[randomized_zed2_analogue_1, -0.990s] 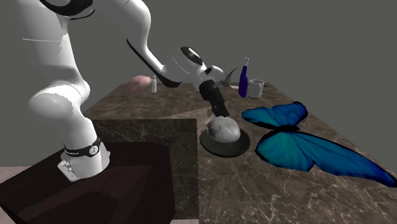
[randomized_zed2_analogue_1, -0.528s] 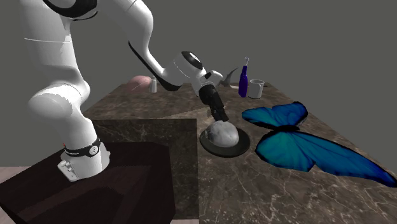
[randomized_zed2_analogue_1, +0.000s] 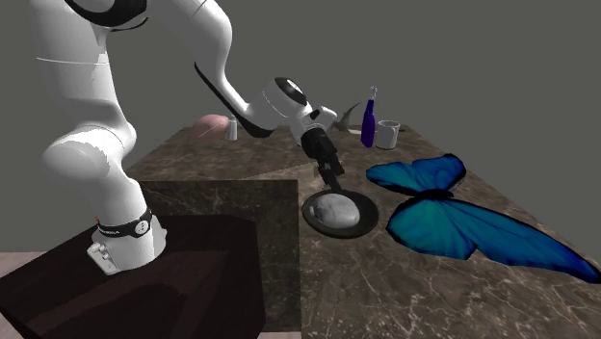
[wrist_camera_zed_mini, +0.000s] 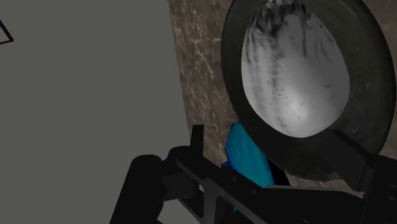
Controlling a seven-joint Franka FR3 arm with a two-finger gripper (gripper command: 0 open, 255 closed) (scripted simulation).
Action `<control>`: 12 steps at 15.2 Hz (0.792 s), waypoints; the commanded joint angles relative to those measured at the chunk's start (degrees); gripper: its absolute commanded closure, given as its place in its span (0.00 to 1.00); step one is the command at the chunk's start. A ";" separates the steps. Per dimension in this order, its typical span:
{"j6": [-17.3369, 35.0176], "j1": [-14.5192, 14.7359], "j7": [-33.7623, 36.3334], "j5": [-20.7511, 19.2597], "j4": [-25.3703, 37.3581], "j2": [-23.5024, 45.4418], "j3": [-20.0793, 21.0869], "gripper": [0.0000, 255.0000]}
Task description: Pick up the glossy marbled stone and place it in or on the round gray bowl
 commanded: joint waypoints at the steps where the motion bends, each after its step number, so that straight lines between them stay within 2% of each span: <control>1: 0.00 0.00 0.00 0.00 0.00 0.00 0.00 0.00; 5: -4.65 2.95 -1.39 4.59 -0.19 -2.79 2.83 0.00; 12: -4.65 2.94 -1.39 4.59 -0.19 -2.79 2.84 0.00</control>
